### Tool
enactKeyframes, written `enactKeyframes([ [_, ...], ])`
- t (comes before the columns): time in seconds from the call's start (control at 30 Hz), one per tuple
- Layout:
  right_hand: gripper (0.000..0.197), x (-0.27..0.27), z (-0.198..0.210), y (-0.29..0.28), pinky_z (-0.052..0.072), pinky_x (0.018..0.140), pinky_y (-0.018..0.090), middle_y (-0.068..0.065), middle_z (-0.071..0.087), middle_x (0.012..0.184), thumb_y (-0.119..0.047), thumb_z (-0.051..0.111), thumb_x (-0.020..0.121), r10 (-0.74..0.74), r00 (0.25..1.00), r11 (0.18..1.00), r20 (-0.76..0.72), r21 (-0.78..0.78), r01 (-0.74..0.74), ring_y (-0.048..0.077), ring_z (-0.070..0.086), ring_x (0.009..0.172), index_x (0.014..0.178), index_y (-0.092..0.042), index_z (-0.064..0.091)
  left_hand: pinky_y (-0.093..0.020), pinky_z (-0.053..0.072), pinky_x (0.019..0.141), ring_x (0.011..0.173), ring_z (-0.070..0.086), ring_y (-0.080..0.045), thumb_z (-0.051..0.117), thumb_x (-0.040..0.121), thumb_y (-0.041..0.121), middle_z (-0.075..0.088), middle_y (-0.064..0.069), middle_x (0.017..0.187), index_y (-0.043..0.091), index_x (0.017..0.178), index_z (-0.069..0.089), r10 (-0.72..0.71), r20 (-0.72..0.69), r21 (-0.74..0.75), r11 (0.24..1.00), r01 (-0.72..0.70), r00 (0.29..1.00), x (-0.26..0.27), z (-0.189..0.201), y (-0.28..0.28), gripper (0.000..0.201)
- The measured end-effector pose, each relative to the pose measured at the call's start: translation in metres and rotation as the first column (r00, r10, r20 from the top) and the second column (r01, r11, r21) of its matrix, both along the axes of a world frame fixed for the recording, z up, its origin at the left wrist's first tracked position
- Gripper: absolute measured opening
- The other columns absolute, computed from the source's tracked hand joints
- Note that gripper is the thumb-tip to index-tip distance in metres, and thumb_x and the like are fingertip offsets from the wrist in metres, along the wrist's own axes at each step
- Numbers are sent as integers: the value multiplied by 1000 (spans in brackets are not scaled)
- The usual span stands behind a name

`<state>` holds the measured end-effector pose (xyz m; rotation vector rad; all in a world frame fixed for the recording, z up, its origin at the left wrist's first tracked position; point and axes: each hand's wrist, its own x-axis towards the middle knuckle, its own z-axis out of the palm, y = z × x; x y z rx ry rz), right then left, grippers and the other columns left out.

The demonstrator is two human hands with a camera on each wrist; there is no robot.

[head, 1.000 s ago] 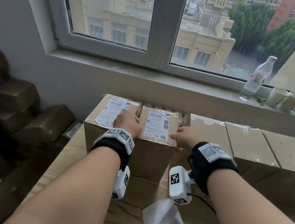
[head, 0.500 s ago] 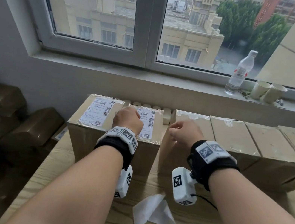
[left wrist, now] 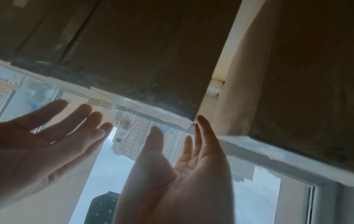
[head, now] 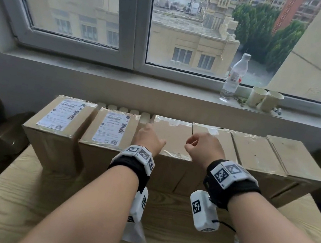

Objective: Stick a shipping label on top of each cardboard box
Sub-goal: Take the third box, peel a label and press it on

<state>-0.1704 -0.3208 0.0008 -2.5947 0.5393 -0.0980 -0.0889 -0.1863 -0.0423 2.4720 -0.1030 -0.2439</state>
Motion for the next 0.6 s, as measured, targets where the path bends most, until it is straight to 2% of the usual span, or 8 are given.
enactKeyframes([
  [0.07, 15, -3, -5, -7, 53, 89, 34, 0, 72, 99, -24, 60, 86, 8, 1000, 1000, -16, 13, -8, 19, 66, 96, 93, -22, 72, -35, 42, 99, 125, 52, -30, 65, 86, 40, 53, -13, 136, 5, 139, 36, 30, -28, 29, 999, -29, 999, -2, -9, -2, 70],
  [0.13, 15, -6, -10, -15, 54, 88, 35, 1, 72, 98, -25, 59, 86, 13, 999, 1000, -34, 28, -12, 20, 66, 96, 93, -22, 72, -36, 43, 98, 123, 53, -32, 64, 88, 40, 54, -13, 134, 7, 136, 38, 62, -61, 45, 997, -59, 996, -6, -15, -3, 63],
  [0.3, 19, -14, -18, -24, 53, 89, 35, 4, 72, 103, -26, 58, 88, 44, 997, 999, -69, 27, -42, 22, 65, 99, 99, -18, 72, -37, 48, 96, 114, 59, -32, 67, 83, 40, 63, -12, 124, 9, 124, 54, 128, -83, 26, 992, -126, 988, -16, -18, -2, 54],
  [0.4, 20, -17, -19, -25, 52, 88, 34, 6, 72, 101, -28, 58, 88, 37, 997, 999, -71, 15, -36, 24, 64, 99, 96, -16, 73, -37, 52, 93, 106, 64, -30, 70, 77, 37, 67, -10, 116, 8, 114, 62, 140, -86, 0, 990, -140, 986, -23, -17, -1, 47],
  [0.5, 29, -21, -25, -23, 54, 82, 30, 7, 74, 87, -34, 56, 88, 19, 993, 1000, -117, 17, -17, 24, 68, 86, 85, -11, 73, -33, 50, 93, 109, 62, -29, 70, 79, 29, 66, -11, 117, 7, 116, 60, 154, -103, -5, 988, -155, 983, -32, -17, 3, 45],
  [0.6, 40, -25, -31, -17, 60, 77, 36, 6, 74, 70, -44, 54, 91, 36, 971, 996, -234, 86, -16, 20, 72, 67, 82, -8, 69, -31, 48, 93, 113, 60, -30, 70, 78, 21, 65, -13, 121, 4, 119, 58, 165, -142, -19, 985, -169, 976, -37, -17, 8, 46],
])
